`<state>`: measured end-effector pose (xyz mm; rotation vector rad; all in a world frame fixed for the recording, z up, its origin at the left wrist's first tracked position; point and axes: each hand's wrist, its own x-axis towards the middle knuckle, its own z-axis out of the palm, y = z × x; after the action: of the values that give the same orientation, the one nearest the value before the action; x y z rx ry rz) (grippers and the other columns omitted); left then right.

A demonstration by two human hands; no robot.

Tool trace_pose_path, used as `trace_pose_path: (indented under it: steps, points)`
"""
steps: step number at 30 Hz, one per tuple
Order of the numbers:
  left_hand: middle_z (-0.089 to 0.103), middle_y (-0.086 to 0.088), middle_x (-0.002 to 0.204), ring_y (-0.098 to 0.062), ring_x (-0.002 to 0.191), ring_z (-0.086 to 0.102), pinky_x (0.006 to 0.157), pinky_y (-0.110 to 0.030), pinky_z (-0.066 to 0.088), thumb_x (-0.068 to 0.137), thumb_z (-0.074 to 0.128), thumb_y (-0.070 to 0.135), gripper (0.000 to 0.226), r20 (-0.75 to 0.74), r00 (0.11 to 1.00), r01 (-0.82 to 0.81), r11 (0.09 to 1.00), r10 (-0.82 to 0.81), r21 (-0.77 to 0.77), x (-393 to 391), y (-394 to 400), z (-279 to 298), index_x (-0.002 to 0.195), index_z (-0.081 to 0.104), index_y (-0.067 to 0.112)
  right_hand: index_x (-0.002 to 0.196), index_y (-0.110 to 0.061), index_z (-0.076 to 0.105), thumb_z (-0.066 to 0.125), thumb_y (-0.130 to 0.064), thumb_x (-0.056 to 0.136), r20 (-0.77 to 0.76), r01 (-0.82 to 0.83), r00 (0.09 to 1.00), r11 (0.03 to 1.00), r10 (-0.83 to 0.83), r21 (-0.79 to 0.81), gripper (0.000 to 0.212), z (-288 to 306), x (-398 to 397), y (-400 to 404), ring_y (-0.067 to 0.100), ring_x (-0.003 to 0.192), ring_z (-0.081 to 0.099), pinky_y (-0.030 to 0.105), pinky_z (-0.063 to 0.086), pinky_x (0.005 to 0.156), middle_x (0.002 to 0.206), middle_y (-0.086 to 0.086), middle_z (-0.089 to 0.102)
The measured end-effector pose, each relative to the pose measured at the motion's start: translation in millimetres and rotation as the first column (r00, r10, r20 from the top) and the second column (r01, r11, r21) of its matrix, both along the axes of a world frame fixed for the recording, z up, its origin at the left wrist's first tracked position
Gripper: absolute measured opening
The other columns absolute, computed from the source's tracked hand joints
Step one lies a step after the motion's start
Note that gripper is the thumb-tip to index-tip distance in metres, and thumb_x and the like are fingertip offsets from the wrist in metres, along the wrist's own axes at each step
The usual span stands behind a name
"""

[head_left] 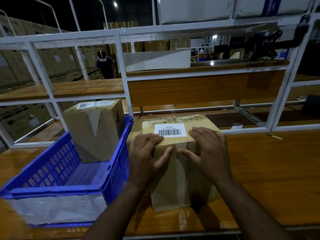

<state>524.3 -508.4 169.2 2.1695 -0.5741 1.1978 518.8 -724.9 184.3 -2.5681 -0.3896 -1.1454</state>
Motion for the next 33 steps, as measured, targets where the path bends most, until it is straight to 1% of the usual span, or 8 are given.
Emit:
trace_pose_path:
  steps: [11,15,18,21,23,25,30,33]
  points:
    - [0.054,0.008,0.134,-0.009,0.13,0.048,0.107,-0.049,0.044,0.09,0.068,0.046,0.046,-0.045,0.997,0.062,0.989,-0.069,-0.132,-8.5,-4.8,-7.2,0.129,0.058,0.024,0.135,-0.016,0.057,0.046,-0.073,0.088,0.054,0.002,0.999,0.997,-0.007,0.08,0.074,-14.7,-3.9,1.0,0.02,0.139,0.041,0.039,0.019,0.118,0.142,0.005,0.055]
    - [0.027,0.012,0.163,-0.008,0.149,0.027,0.119,-0.023,0.029,0.09,0.068,0.044,0.08,-0.15,0.984,0.051,0.964,-0.093,-0.262,-24.9,-3.5,-27.0,0.156,0.028,0.026,0.155,-0.012,0.028,0.055,-0.064,0.088,0.067,0.021,0.997,0.964,-0.04,0.264,0.089,-46.7,-20.9,-6.0,0.021,0.153,0.016,0.043,0.015,0.123,0.163,0.008,0.026]
    - [0.019,0.026,0.162,0.004,0.148,0.024,0.114,-0.017,0.031,0.091,0.068,0.045,0.086,-0.287,0.95,0.009,0.929,-0.123,-0.369,-41.1,-3.8,-51.5,0.16,0.016,0.033,0.159,-0.02,0.013,0.066,-0.058,0.082,-0.097,0.117,0.992,0.841,-0.077,0.528,0.101,-70.0,-34.9,-9.7,0.02,0.152,0.013,0.043,0.024,0.117,0.166,0.005,0.015]
    - [0.034,0.031,0.152,0.015,0.133,0.04,0.104,-0.018,0.045,0.089,0.064,0.061,0.075,-0.513,0.833,-0.047,0.898,-0.207,-0.439,-51.8,2.5,-90.2,0.149,0.018,0.057,0.153,-0.027,0.029,0.063,-0.066,0.077,-0.356,0.253,0.934,0.702,0.0,0.665,0.092,-99.2,-36.3,-19.3,0.024,0.138,0.041,0.047,0.044,0.105,0.153,0.005,0.042]
    - [0.048,0.023,0.147,0.009,0.125,0.051,0.101,-0.021,0.048,0.088,0.058,0.072,0.065,-0.656,0.723,-0.071,0.92,-0.219,-0.386,-52.7,9.5,-117.4,0.144,0.028,0.058,0.127,-0.029,0.05,0.056,-0.075,0.075,-0.529,0.308,0.84,0.695,0.123,0.649,0.07,-120.5,-33.9,-26.4,0.02,0.113,0.059,0.039,0.054,0.087,0.128,-0.001,0.061]
    - [0.054,0.016,0.144,0.016,0.115,0.05,0.092,-0.005,0.042,0.092,0.055,0.064,0.053,-0.746,0.617,-0.049,0.934,-0.251,-0.355,-53.7,11.8,-133.5,0.139,0.034,0.051,0.117,-0.032,0.048,0.059,-0.069,0.08,-0.654,0.35,0.723,0.698,0.222,0.624,0.054,-138.5,-31.9,-32.5,0.019,0.102,0.062,0.039,0.055,0.083,0.121,-0.001,0.065]
    - [0.054,0.014,0.145,0.025,0.116,0.043,0.091,0.0,0.038,0.099,0.048,0.052,0.046,-0.773,0.559,-0.05,0.918,-0.301,-0.394,-57.3,11.1,-142.0,0.143,0.039,0.042,0.127,-0.021,0.047,0.064,-0.054,0.09,-0.703,0.353,0.683,0.751,0.199,0.557,0.052,-153.4,-29.8,-38.8,0.022,0.099,0.062,0.039,0.055,0.072,0.123,0.002,0.063]
    - [0.053,0.017,0.144,0.018,0.121,0.046,0.092,0.001,0.037,0.1,0.044,0.053,0.049,-0.736,0.614,-0.056,0.914,-0.286,-0.402,-63.2,8.6,-135.2,0.147,0.037,0.041,0.139,-0.029,0.043,0.06,-0.055,0.091,-0.588,0.248,0.775,0.744,0.232,0.621,0.057,-137.1,-38.5,-37.0,0.014,0.102,0.057,0.031,0.052,0.073,0.123,-0.008,0.059]
